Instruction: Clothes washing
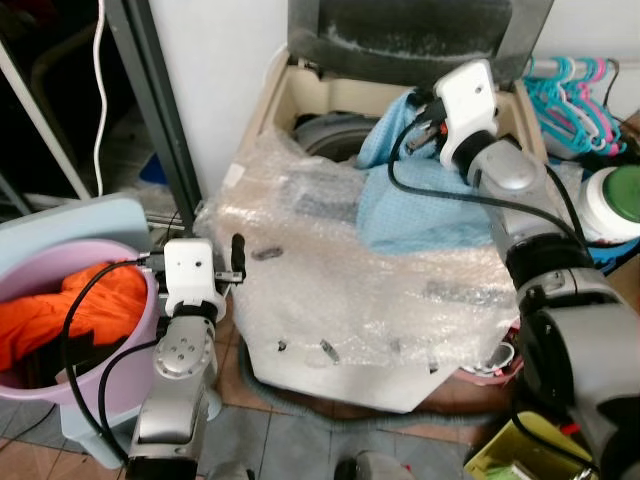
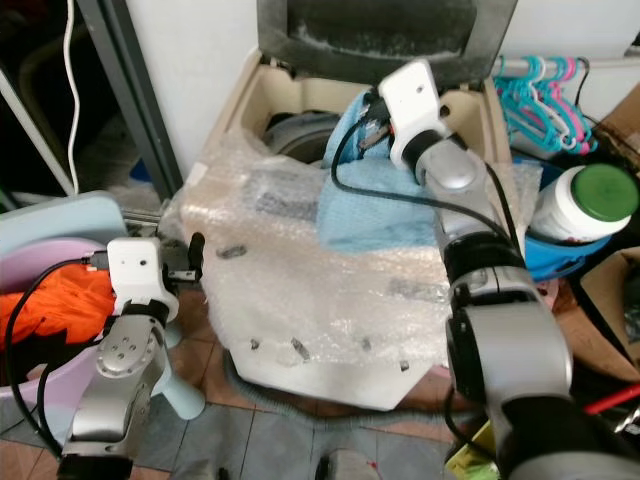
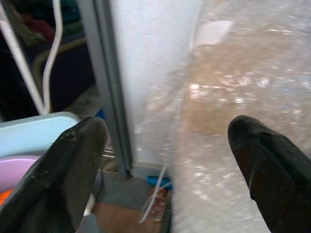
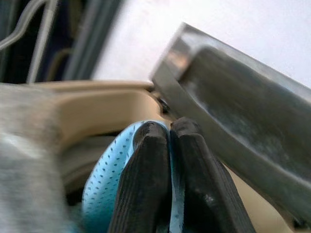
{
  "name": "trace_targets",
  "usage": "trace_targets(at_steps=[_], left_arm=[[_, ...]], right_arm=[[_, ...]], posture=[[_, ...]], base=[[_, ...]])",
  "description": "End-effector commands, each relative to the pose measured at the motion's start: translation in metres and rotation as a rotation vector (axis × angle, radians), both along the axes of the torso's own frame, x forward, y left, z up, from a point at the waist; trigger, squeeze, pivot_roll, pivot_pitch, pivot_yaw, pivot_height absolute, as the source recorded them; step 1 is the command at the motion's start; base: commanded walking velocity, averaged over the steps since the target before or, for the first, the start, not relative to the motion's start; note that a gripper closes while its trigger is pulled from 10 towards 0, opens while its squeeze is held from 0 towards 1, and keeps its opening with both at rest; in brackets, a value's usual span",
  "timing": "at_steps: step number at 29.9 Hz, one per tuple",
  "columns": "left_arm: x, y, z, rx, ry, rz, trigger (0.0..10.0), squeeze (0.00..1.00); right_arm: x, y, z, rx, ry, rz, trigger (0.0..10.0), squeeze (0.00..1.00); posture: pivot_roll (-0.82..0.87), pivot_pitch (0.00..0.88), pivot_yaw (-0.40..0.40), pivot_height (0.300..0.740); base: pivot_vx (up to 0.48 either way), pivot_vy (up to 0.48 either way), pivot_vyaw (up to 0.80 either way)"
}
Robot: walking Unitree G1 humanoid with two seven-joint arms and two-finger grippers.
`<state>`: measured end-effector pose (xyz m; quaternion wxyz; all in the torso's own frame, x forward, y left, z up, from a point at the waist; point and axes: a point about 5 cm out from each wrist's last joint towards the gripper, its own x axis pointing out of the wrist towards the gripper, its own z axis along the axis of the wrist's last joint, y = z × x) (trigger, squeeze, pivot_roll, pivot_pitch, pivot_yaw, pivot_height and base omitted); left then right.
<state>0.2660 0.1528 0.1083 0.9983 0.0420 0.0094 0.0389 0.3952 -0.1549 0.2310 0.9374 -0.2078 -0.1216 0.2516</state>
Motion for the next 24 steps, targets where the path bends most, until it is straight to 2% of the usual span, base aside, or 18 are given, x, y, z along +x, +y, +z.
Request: trace_targets(at_steps=[1, 3, 5, 6, 7, 10, 11, 13, 14, 15, 20, 24], left_arm=[[0.000, 0.001, 0.000, 0.009, 0.008, 0.001, 10.0, 0.00], [0.000, 0.001, 0.000, 0.009, 0.009, 0.002, 10.0, 0.00], [-0.001, 0.001, -0.001, 0.008, 0.013, 0.004, 10.0, 0.00], [-0.001, 0.001, -0.001, 0.008, 0.013, 0.004, 10.0, 0.00], [-0.001, 0.002, -0.001, 0.008, 0.016, 0.004, 10.0, 0.00], [-0.001, 0.002, -0.002, 0.008, 0.018, 0.003, 10.0, 0.00], [-0.001, 0.002, -0.002, 0.007, 0.022, 0.001, 10.0, 0.00], [-0.001, 0.002, -0.003, 0.008, 0.024, -0.001, 10.0, 0.00], [-0.001, 0.002, -0.003, 0.010, 0.025, -0.005, 10.0, 0.00], [0.000, 0.002, -0.003, 0.012, 0.025, -0.008, 10.0, 0.00], [0.000, 0.002, -0.002, 0.011, 0.019, -0.001, 10.0, 0.00], [-0.001, 0.007, -0.002, 0.034, 0.032, 0.058, 10.0, 0.00]], right_arm=[[-0.005, -0.009, 0.010, 0.014, -0.034, 0.022, 10.0, 1.00], [-0.008, -0.014, 0.011, 0.038, -0.032, 0.023, 10.0, 1.00], [-0.014, -0.029, 0.013, 0.101, -0.021, 0.025, 10.0, 1.00], [-0.014, -0.029, 0.013, 0.101, -0.021, 0.025, 10.0, 1.00], [-0.018, -0.035, 0.013, 0.133, -0.001, 0.034, 10.0, 1.00], [-0.023, -0.042, 0.011, 0.137, 0.031, 0.051, 10.0, 1.00], [-0.032, -0.049, 0.003, 0.100, 0.098, 0.097, 10.0, 1.00], [-0.039, -0.052, -0.007, 0.026, 0.164, 0.140, 10.0, 1.00], [-0.045, -0.055, -0.020, -0.051, 0.222, 0.157, 10.0, 1.00], [-0.048, -0.057, -0.028, -0.087, 0.254, 0.153, 10.0, 1.00], [-0.048, -0.052, -0.034, -0.038, 0.250, 0.113, 10.0, 1.00], [-0.049, -0.041, -0.033, 0.069, 0.166, 0.032, 10.0, 1.00]], posture=[[-0.04, 0.000, -0.033, 0.740], [-0.04, 0.000, -0.032, 0.740], [-0.05, 0.000, -0.028, 0.740], [-0.05, 0.000, -0.028, 0.740], [-0.05, 0.000, -0.026, 0.740], [-0.05, 0.000, -0.025, 0.740], [-0.05, 0.000, -0.021, 0.740], [-0.06, 0.000, -0.019, 0.740], [-0.06, 0.000, -0.017, 0.740], [-0.06, 0.000, -0.017, 0.740], [-0.05, 0.000, -0.019, 0.740], [-0.04, 0.000, -0.022, 0.740]], base=[[0.000, 0.000, 0.00], [0.000, 0.000, 0.00], [0.000, 0.000, 0.00], [0.000, 0.000, 0.00], [0.000, 0.000, 0.00], [0.000, 0.000, 0.00], [0.000, 0.000, 0.00], [0.000, 0.000, 0.00], [0.000, 0.000, 0.00], [0.000, 0.000, 0.00], [0.000, 0.000, 0.00], [0.000, 0.000, 0.00]])
